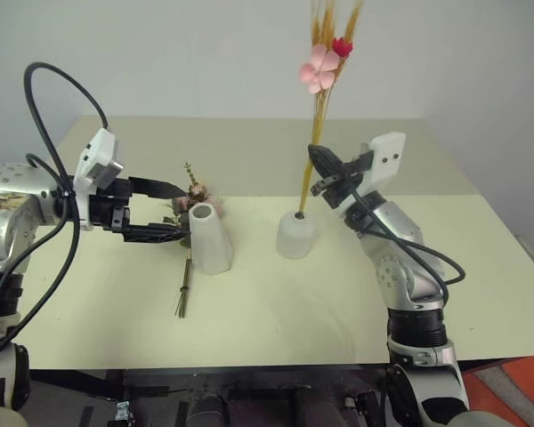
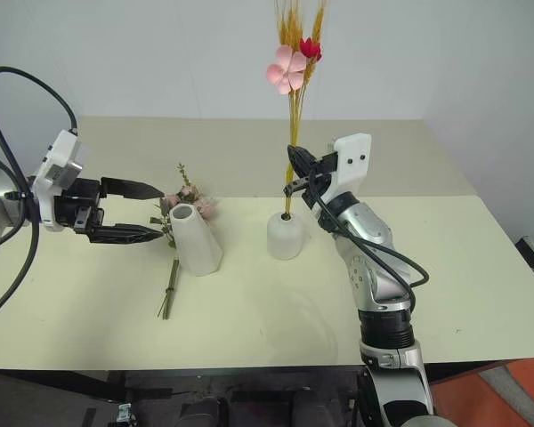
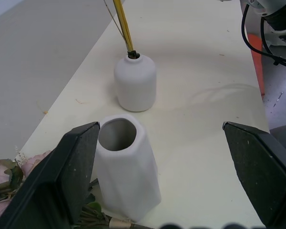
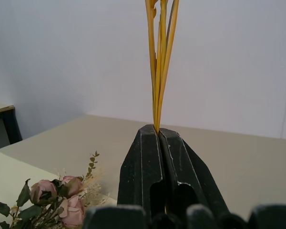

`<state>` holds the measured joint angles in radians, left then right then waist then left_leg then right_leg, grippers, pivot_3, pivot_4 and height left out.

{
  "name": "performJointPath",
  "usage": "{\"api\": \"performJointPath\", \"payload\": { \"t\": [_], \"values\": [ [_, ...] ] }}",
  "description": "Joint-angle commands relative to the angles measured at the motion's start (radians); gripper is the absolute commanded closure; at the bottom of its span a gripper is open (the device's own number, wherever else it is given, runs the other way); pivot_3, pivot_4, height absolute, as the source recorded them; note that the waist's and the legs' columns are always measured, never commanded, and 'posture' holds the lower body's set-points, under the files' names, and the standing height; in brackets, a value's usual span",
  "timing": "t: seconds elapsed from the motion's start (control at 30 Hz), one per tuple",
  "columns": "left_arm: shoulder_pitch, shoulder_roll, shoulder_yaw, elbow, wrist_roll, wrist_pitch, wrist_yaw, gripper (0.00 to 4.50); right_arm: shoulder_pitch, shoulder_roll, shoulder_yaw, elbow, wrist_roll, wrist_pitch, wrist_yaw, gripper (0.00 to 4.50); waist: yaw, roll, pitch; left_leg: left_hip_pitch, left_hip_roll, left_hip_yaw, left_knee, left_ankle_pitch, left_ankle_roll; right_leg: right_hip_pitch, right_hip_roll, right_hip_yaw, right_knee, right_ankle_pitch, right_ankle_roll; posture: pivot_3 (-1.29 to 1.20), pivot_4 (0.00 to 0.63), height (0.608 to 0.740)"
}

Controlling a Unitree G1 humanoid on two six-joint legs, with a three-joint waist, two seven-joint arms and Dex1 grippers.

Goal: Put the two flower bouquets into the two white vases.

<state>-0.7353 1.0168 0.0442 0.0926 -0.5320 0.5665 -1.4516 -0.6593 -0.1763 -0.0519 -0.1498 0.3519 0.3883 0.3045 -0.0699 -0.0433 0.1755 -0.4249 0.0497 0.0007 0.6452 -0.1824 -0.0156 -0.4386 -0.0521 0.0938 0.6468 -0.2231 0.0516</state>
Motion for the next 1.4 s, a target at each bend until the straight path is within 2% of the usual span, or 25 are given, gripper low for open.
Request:
{"api": "performJointPath", "payload": {
  "t": [0.03, 0.67, 1.4],
  "values": [
    [-0.006, 0.018, 0.041, -0.027, -0.014, -0.001, 0.003, 0.0, 0.008, -0.007, 0.007, -0.025, -0.016, -0.022, 0.005, 4.47, 0.0, 0.0, 0.0, 0.0, 0.0, 0.0, 0.0, 0.0, 0.0, 0.0, 0.0, 0.0, 0.0, 0.0, 0.0, 0.0, 0.15, 0.74],
    [-0.009, 0.012, 0.038, -0.017, -0.011, -0.003, 0.006, 0.0, -0.007, -0.006, 0.005, -0.091, -0.011, -0.022, 0.014, 4.47, 0.0, 0.0, 0.0, 0.0, 0.0, 0.0, 0.0, 0.0, 0.0, 0.0, 0.0, 0.0, 0.0, 0.0, 0.0, 0.0, 0.15, 0.74],
    [-0.004, 0.023, 0.046, -0.016, -0.01, -0.003, 0.008, 0.0, 0.045, 0.0, 0.031, -0.004, -0.055, -0.078, 0.032, 4.47, 0.0, 0.0, 0.0, 0.0, 0.0, 0.0, 0.0, 0.0, 0.0, 0.0, 0.0, 0.0, 0.0, 0.0, 0.0, 0.0, 0.15, 0.74]
  ]
}}
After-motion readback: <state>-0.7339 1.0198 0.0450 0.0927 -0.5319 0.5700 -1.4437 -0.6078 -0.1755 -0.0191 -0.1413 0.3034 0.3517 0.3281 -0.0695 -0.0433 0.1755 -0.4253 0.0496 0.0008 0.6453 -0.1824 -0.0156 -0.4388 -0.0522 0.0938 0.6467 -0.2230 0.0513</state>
